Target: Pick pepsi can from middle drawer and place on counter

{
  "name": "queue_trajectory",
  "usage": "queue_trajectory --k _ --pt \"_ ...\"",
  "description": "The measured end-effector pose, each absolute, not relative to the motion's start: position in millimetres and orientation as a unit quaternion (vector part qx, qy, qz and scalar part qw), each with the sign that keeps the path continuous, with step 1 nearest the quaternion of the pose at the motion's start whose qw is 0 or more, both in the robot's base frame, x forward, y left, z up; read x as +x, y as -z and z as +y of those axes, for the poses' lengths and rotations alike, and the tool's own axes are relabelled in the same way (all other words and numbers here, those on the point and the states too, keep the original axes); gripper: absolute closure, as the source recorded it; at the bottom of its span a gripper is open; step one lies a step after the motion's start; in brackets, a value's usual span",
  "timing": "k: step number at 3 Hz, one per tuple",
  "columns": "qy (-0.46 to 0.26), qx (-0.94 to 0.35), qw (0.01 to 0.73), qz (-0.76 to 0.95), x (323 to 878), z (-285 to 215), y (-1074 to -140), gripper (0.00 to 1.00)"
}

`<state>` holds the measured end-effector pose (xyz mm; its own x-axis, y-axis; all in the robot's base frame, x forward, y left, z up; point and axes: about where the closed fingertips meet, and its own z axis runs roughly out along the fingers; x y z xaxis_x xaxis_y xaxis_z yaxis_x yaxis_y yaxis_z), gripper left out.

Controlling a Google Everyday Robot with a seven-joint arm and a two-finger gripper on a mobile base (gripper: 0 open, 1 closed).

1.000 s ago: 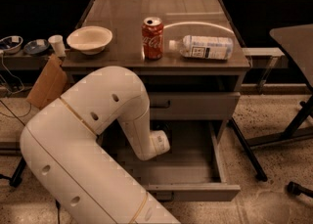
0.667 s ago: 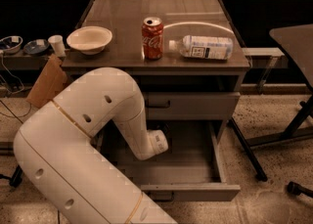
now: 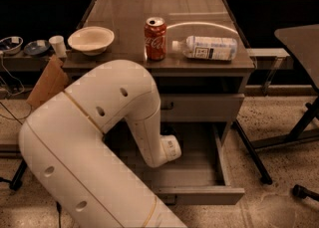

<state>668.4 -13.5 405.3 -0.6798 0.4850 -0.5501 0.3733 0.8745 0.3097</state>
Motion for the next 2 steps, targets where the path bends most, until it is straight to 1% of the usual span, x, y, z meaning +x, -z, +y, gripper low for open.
queue_trajectory --k 1,2 --pt "-0.095 0.218 0.319 0.917 650 -25 -420 1.00" --pt "-0.109 0.181 0.297 0.931 627 -43 -434 1.00"
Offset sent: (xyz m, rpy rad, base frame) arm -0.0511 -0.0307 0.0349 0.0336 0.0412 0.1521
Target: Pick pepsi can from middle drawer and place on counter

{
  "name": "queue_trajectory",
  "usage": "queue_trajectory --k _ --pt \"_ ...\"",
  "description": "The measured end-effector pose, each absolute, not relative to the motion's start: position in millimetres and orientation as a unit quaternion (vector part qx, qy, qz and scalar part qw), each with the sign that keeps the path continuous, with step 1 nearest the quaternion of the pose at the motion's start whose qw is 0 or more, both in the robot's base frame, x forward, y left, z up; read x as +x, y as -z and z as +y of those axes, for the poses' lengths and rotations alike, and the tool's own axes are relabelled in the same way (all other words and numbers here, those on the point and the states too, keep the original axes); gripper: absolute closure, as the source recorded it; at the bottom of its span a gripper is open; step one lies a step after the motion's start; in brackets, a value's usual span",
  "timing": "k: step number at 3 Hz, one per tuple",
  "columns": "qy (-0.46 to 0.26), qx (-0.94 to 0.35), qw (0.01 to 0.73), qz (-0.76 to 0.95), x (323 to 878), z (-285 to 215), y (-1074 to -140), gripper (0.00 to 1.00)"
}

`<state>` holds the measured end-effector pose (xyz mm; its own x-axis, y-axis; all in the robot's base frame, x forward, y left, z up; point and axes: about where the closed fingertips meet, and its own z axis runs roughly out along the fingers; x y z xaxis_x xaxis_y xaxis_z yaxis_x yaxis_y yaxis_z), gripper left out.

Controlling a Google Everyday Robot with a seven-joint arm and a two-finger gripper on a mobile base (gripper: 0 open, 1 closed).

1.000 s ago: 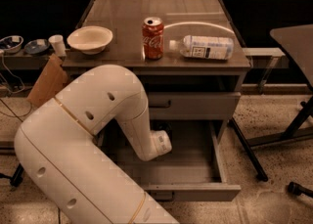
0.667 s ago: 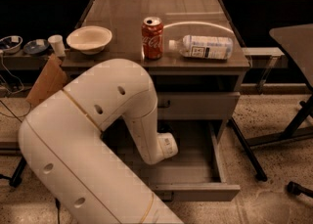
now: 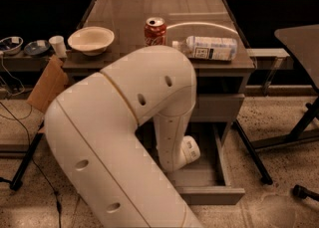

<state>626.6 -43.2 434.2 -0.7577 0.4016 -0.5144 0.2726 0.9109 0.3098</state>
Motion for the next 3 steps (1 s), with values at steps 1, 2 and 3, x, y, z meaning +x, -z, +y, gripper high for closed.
queue_trajectory --k 1,2,3 --pt "-0.111 0.161 0.285 0.938 617 -51 -439 1.00" --pt "-0.123 0.128 0.264 0.948 605 -61 -449 1.00" --pt "-0.147 0.097 0.238 0.955 588 -73 -465 1.00"
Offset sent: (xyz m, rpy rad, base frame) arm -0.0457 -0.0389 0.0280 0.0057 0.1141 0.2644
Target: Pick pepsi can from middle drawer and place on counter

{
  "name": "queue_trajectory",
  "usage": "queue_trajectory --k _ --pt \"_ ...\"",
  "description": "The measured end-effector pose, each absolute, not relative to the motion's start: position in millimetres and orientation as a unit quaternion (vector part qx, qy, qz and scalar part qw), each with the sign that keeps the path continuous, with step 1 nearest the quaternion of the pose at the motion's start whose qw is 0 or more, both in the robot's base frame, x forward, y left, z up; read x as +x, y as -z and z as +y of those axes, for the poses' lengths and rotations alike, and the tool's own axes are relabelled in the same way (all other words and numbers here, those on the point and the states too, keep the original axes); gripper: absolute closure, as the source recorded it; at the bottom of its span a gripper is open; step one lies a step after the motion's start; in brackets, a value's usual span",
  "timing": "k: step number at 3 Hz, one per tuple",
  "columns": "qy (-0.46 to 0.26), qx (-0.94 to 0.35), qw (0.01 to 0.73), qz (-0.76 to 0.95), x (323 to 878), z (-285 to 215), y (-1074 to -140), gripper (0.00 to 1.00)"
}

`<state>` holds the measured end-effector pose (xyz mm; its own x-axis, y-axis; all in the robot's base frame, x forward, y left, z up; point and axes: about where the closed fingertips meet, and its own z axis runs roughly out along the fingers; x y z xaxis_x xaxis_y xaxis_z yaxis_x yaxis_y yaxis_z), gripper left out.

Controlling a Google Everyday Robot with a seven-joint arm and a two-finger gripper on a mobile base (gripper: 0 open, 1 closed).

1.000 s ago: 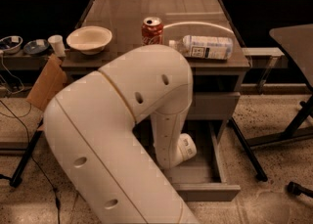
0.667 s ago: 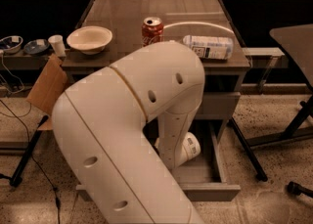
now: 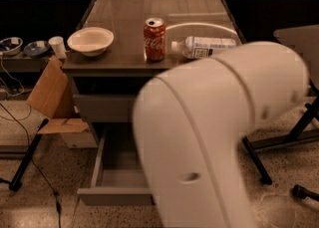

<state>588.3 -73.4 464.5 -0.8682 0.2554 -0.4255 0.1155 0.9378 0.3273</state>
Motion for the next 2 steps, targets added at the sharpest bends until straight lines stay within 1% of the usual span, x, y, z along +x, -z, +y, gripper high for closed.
queue_trajectory --k 1,2 --pt "-0.169 0.061 0.220 0.959 569 -74 -486 1.00" --pt "-0.165 0.012 0.206 0.964 538 -84 -494 1.00"
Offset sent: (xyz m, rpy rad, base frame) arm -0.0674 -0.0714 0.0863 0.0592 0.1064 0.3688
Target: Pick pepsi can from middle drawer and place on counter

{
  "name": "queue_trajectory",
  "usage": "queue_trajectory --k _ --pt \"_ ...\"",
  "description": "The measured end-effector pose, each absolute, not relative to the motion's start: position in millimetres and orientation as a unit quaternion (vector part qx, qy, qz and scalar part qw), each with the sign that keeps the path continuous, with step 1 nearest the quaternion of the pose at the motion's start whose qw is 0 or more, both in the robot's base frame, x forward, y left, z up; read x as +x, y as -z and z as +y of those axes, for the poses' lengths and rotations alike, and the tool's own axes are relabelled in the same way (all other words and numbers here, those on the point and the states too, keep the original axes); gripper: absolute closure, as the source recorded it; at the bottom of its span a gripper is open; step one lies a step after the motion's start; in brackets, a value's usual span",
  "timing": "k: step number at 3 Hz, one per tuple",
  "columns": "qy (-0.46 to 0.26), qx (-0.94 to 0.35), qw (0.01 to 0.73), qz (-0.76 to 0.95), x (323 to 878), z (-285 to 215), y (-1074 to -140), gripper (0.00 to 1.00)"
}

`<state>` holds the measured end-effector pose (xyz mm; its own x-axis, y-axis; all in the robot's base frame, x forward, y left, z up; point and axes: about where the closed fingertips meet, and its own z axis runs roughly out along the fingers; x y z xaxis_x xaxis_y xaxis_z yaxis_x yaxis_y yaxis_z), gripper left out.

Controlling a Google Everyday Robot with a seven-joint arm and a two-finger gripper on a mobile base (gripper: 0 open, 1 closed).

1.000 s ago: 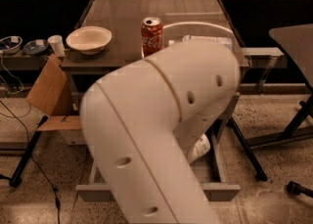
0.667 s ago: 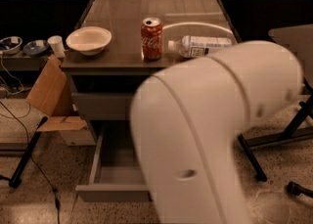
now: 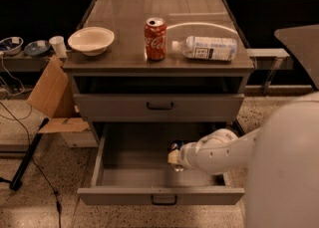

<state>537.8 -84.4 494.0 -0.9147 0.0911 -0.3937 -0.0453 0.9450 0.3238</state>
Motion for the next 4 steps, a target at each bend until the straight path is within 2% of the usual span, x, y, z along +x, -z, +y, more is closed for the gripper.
queue_trajectory --k 1,2,3,4 --pt "-0.169 -0.007 0.192 0.967 514 -89 -493 1.00" --pt "-0.198 0.012 0.175 0.964 520 -80 -507 1.00" --pt "-0.217 0.030 0.177 0.959 534 -91 -536 1.00" --pt "-0.217 0.029 0.177 0.959 534 -91 -536 1.00"
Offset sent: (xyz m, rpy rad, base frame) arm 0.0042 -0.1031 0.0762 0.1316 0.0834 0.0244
